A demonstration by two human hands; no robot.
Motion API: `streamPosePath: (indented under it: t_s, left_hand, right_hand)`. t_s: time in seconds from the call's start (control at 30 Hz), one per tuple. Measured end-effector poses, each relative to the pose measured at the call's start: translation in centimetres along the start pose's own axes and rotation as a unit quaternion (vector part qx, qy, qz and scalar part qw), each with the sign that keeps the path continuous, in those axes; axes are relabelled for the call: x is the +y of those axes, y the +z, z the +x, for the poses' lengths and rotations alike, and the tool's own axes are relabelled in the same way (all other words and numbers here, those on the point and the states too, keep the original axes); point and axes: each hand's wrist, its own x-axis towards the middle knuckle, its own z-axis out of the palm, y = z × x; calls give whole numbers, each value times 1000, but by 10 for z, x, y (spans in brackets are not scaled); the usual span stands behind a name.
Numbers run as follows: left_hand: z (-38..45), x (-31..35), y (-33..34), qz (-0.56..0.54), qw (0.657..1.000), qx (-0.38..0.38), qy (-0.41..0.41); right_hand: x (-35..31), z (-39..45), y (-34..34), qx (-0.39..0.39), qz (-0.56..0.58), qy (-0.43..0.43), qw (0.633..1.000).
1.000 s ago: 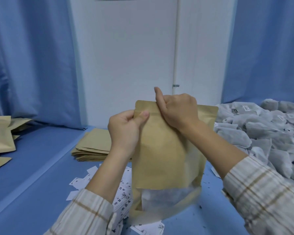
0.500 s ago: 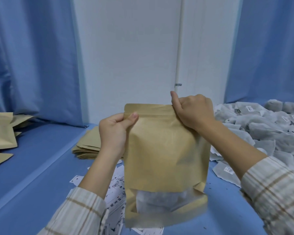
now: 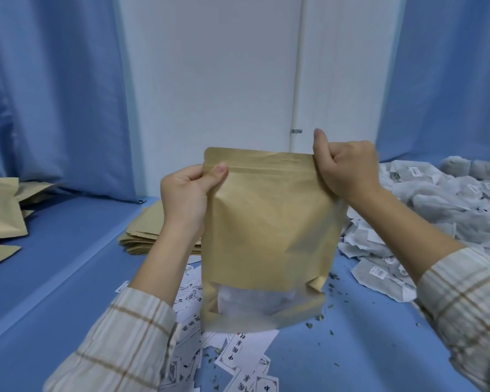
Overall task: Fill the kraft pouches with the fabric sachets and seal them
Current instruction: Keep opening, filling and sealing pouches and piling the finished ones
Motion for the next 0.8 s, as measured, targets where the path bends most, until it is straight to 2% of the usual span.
streamPosePath:
  t_s: [0.1, 0.23, 0.37, 0.43, 0.47, 0.5, 0.53, 0.6, 0.63, 0.67, 0.7, 0.73, 0.8]
  left_hand:
    - [2, 3, -5, 8, 1000, -1, 17]
    - [2, 1, -2, 27, 998, 32, 37]
    - [-2, 4, 8, 105, 981, 48, 157]
    - [-16, 5, 22, 168, 955, 27, 242]
    - [-26, 4, 31, 204, 935, 4, 289]
    - [-37, 3, 39, 233, 913, -23, 335]
    - [-47, 2, 47, 253, 886, -46, 387]
    - [-61, -6, 60, 290, 807, -80, 509]
    - [-65, -10, 65, 308, 768, -92, 554]
    - [-70, -14, 69, 324, 744, -105, 575]
    - [-74, -18, 70, 337, 734, -115, 578]
    - [-79, -23, 70, 347, 735, -129, 568]
    - [-90, -32, 66, 370, 740, -151, 541]
  right_hand:
    - [11, 3, 1, 4, 22, 78, 997]
    - [12, 3, 7, 5, 3, 104, 995]
    - [6, -20, 11, 2, 16, 160, 987]
    - [5, -34, 11, -90, 64, 238, 965]
    - [2, -40, 8, -151, 110, 289, 939]
    - [1, -44, 3, -205, 189, 352, 894]
    - [1, -47, -3, -253, 301, 424, 816]
    - [1, -53, -16, -311, 565, 496, 581]
    - [3, -57, -23, -323, 652, 484, 486]
    - [4, -61, -28, -325, 703, 464, 430]
    - [4, -66, -33, -315, 726, 457, 406]
    - [3, -71, -35, -293, 734, 464, 399]
    - [0, -83, -34, -237, 735, 489, 407]
